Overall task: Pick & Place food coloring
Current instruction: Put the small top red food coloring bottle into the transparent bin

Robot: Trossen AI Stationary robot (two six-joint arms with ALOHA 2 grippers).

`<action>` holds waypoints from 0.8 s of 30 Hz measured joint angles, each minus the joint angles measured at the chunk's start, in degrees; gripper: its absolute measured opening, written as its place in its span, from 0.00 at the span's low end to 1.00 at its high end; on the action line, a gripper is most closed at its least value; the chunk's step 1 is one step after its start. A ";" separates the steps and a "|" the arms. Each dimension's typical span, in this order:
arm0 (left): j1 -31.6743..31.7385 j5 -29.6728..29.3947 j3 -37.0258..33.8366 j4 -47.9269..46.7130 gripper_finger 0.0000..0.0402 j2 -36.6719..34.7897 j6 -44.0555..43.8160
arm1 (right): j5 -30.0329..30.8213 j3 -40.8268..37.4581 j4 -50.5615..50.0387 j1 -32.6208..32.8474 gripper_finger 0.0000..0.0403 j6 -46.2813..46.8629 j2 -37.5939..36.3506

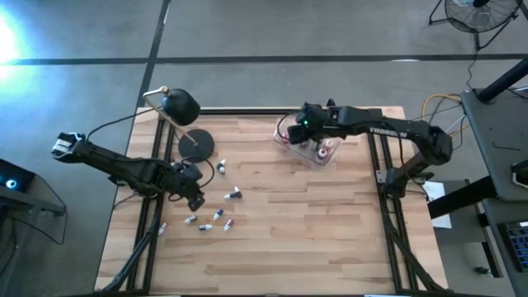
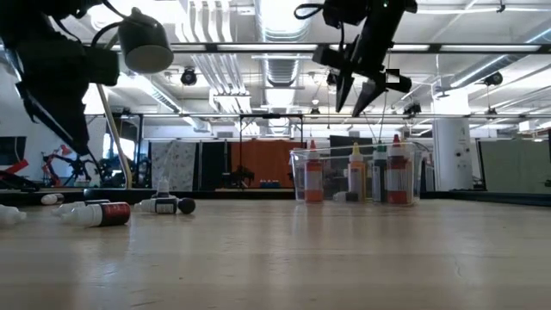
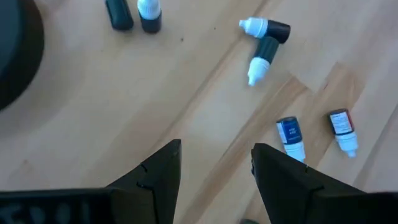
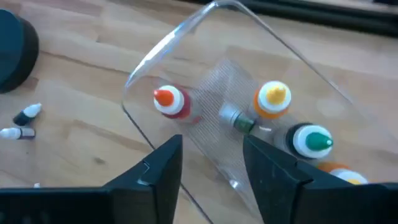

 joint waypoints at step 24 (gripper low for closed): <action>-3.12 -0.45 0.54 7.61 0.42 3.58 9.33 | -16.22 1.85 20.28 12.81 0.41 -11.85 8.61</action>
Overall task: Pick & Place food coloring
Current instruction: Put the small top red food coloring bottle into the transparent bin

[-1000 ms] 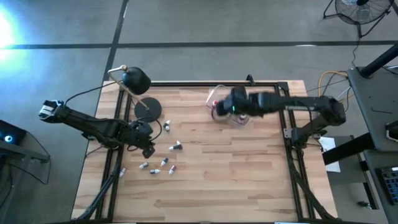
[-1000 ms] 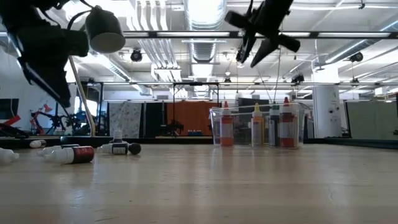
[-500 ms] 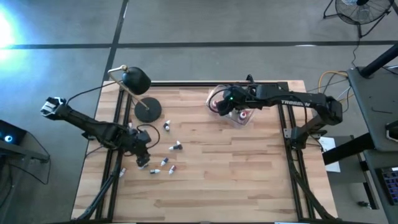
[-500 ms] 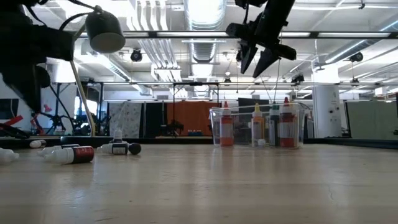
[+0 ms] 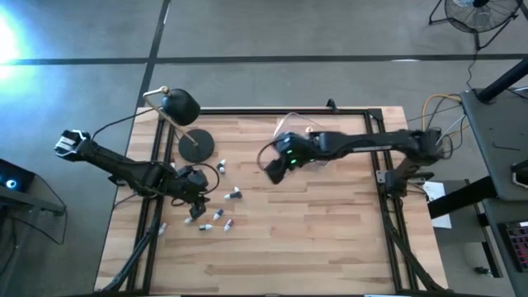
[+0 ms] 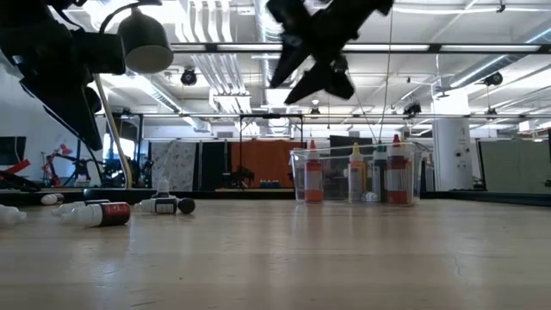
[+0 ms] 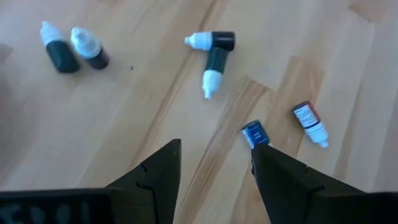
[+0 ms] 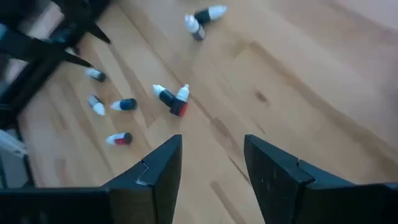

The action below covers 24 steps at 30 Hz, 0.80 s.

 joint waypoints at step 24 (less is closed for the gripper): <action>-6.50 -0.63 -1.72 -14.13 0.42 -0.86 -9.40 | -4.47 42.63 -16.42 3.59 0.51 2.06 41.07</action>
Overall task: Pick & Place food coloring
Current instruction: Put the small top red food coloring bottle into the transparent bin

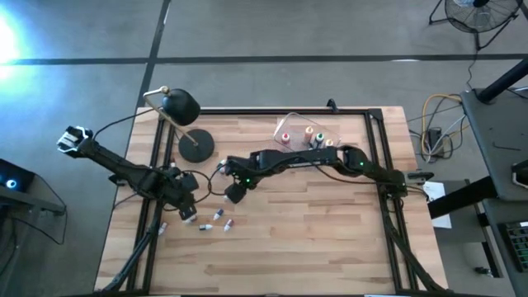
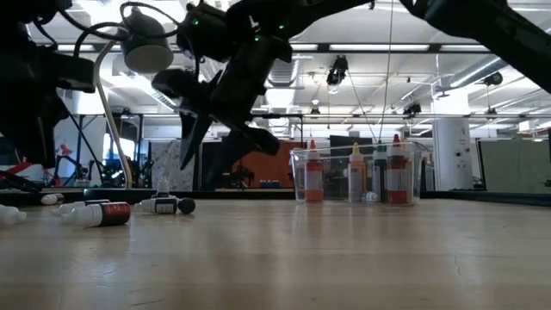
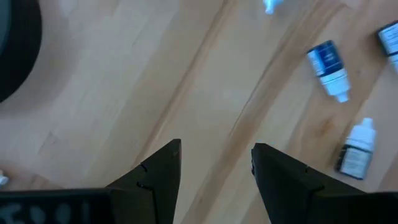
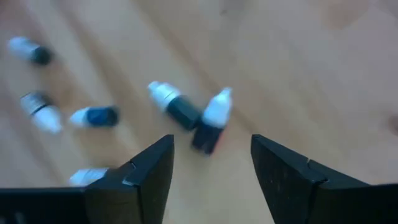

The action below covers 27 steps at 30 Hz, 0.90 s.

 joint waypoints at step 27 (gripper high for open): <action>-5.22 2.39 -3.53 -3.47 0.42 -9.33 -2.79 | 4.64 4.07 -2.50 1.49 0.41 3.30 8.29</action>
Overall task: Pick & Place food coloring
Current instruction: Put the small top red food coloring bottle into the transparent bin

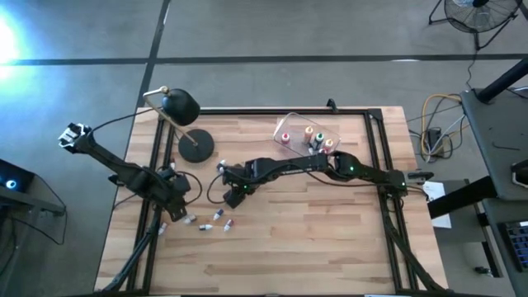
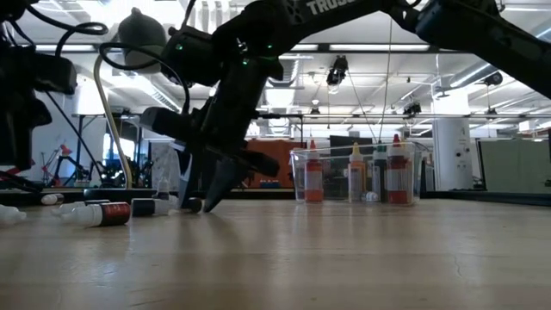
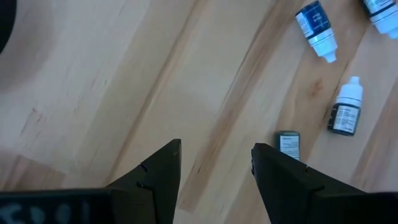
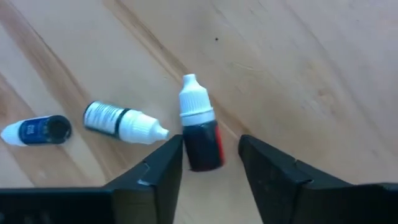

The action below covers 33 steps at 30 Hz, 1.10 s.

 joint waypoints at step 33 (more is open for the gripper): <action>0.02 -0.34 -0.17 2.83 0.42 -0.96 -5.67 | 18.04 -0.35 -33.88 -11.39 0.16 -10.81 -26.67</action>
